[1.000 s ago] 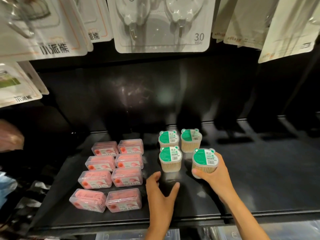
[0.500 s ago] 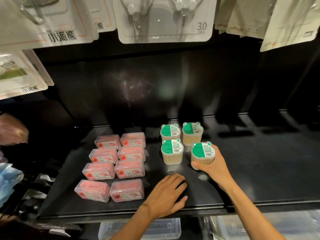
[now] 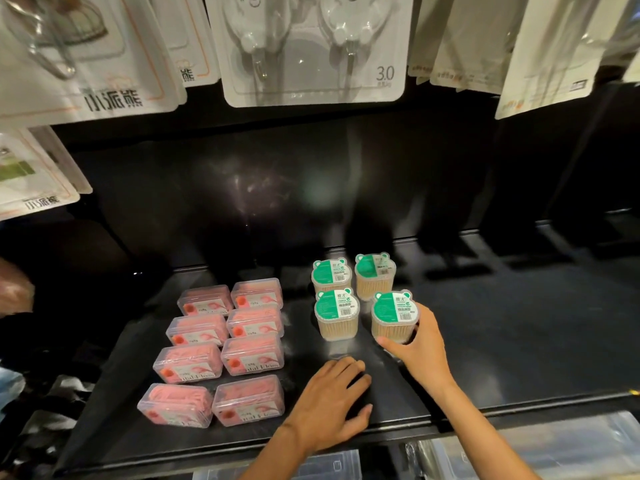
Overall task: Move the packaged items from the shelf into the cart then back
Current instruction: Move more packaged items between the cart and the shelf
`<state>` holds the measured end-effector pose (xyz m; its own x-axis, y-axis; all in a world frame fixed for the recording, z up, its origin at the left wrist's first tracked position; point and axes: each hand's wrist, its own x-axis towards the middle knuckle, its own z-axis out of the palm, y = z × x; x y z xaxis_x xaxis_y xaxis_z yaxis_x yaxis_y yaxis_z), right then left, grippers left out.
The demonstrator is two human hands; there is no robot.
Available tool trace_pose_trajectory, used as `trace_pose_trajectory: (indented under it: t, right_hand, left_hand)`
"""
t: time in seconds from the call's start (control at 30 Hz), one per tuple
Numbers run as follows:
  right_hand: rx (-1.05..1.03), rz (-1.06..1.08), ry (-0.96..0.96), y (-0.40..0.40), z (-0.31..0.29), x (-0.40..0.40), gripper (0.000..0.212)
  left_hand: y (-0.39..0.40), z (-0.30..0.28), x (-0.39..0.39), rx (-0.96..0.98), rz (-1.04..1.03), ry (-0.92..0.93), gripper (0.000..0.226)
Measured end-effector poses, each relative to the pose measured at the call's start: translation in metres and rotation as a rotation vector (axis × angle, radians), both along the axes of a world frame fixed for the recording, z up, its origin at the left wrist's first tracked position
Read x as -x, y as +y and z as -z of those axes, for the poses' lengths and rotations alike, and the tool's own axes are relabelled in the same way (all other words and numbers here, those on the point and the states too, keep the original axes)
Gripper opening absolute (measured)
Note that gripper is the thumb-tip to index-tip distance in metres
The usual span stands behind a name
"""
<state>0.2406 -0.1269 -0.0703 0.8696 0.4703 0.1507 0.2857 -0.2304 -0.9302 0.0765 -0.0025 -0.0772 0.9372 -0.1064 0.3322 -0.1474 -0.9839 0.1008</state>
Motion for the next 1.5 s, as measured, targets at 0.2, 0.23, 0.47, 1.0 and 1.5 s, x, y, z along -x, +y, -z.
trace_pose_trajectory:
  t: [0.2,0.23,0.47,1.0,1.5]
  right_hand:
    - [-0.009,0.007,-0.014,0.012,-0.002,-0.002,0.075]
    - [-0.008,0.012,-0.016,0.013,-0.001,-0.002,0.075]
    - [0.01,0.027,-0.041,0.013,0.003,-0.002,0.078]
    - [0.063,0.041,-0.094,0.017,-0.006,0.006,0.075]
    - [0.141,0.308,-0.082,-0.083,-0.016,0.069,0.051]
  left_hand:
    - [0.0,-0.001,0.001,0.026,0.007,-0.017,0.033]
    - [0.0,-0.001,0.001,0.034,0.008,-0.022,0.032]
    - [0.0,0.0,0.002,0.046,0.013,-0.041,0.031]
    - [-0.002,-0.003,0.006,0.078,-0.015,-0.001,0.032]
    - [-0.002,-0.002,0.0,0.136,-0.024,-0.026,0.029]
